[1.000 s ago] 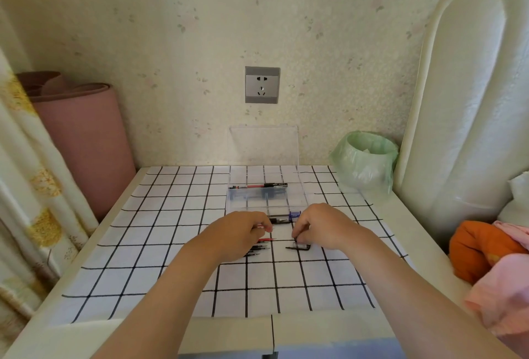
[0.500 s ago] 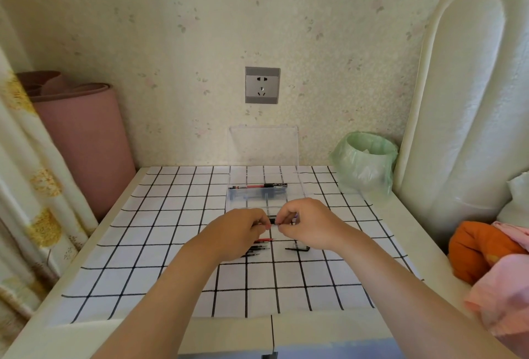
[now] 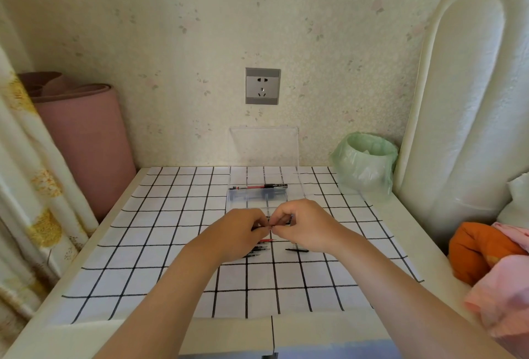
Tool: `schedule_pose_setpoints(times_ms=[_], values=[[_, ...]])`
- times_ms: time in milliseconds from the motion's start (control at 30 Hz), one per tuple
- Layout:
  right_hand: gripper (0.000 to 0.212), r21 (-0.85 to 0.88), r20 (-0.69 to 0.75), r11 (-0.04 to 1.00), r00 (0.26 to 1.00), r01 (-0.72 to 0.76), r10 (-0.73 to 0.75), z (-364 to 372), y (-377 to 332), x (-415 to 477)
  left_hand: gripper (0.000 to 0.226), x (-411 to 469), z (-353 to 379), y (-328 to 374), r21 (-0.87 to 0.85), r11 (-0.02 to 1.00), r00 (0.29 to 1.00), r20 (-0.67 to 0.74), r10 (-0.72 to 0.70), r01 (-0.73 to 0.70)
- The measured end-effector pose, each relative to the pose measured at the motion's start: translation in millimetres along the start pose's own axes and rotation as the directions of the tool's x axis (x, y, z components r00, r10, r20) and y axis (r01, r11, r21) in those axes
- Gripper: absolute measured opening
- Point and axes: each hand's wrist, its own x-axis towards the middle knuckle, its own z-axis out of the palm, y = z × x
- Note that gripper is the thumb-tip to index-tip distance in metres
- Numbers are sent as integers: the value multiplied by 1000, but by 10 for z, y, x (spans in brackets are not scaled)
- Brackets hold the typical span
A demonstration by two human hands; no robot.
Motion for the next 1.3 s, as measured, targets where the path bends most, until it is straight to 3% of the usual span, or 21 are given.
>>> schedule_pose_setpoints(times_ms=[367, 500, 633, 800, 1300], values=[[13, -26, -55, 1000, 998, 4, -6, 18, -13, -3, 3, 22, 9, -27, -4, 1000, 1000, -26, 8, -8], [8, -35, -18, 999, 1000, -18, 17, 20, -10, -3, 2, 10, -14, -23, 0, 1000, 999, -27, 22, -22], [20, -77, 41, 997, 999, -28, 31, 26, -17, -19, 2, 4, -23, -15, -4, 1000, 1000, -19, 24, -24], [18, -77, -8, 997, 1000, -25, 25, -9, -2, -20, 2, 21, -11, -13, -4, 1000, 999, -28, 24, -24], [15, -126, 61, 992, 998, -22, 30, 2, 1, -3, 1, 32, -1, -39, 1, 998, 998, -16, 56, -56]])
